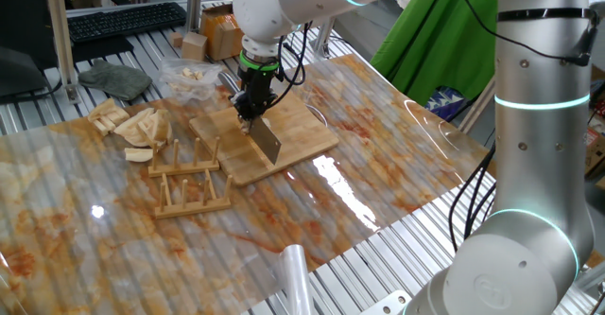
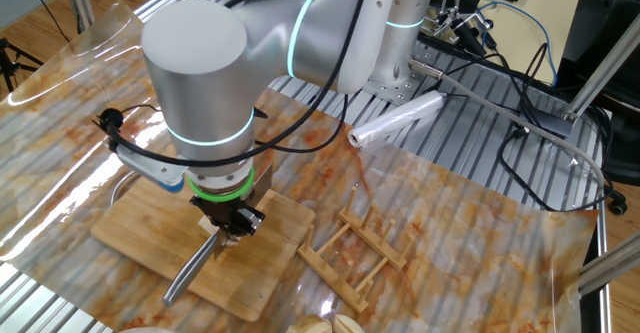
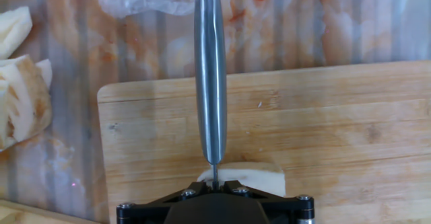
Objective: Slice the lotus root
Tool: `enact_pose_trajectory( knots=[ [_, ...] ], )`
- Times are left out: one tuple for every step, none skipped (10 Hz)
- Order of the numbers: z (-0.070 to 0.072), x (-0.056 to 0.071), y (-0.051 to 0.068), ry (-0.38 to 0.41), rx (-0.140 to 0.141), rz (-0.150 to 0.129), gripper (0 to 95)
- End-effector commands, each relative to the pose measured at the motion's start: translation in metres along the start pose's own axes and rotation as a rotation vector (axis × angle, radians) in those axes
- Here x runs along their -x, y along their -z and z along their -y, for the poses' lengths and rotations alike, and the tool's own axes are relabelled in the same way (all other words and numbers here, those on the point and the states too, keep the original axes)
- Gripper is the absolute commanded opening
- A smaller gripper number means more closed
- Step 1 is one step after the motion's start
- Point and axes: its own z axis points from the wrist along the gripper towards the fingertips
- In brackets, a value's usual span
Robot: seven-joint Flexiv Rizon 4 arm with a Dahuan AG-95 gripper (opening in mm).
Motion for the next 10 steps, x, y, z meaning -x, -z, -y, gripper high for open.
enact_pose_trajectory(
  knots=[
    [-0.004,0.006,-0.011,-0.002,-0.001,-0.001,0.0],
    [-0.005,0.007,-0.012,-0.002,-0.010,-0.013,0.0],
    [-0.004,0.005,-0.010,-0.001,-0.020,-0.029,0.0],
    [-0.003,0.004,-0.009,-0.007,-0.015,-0.036,0.0],
    [-0.003,0.003,-0.007,-0.015,-0.011,-0.038,0.0],
    [-0.005,0.000,-0.003,-0.030,0.000,-0.038,0.0],
    [-0.007,-0.003,0.003,-0.036,0.000,-0.038,0.0],
    [-0.008,-0.005,0.006,-0.040,0.005,-0.037,0.0],
    [-0.010,-0.006,0.006,-0.060,0.046,-0.034,0.0],
    [-0.010,-0.006,0.006,-0.054,0.037,-0.030,0.0]
  ],
)
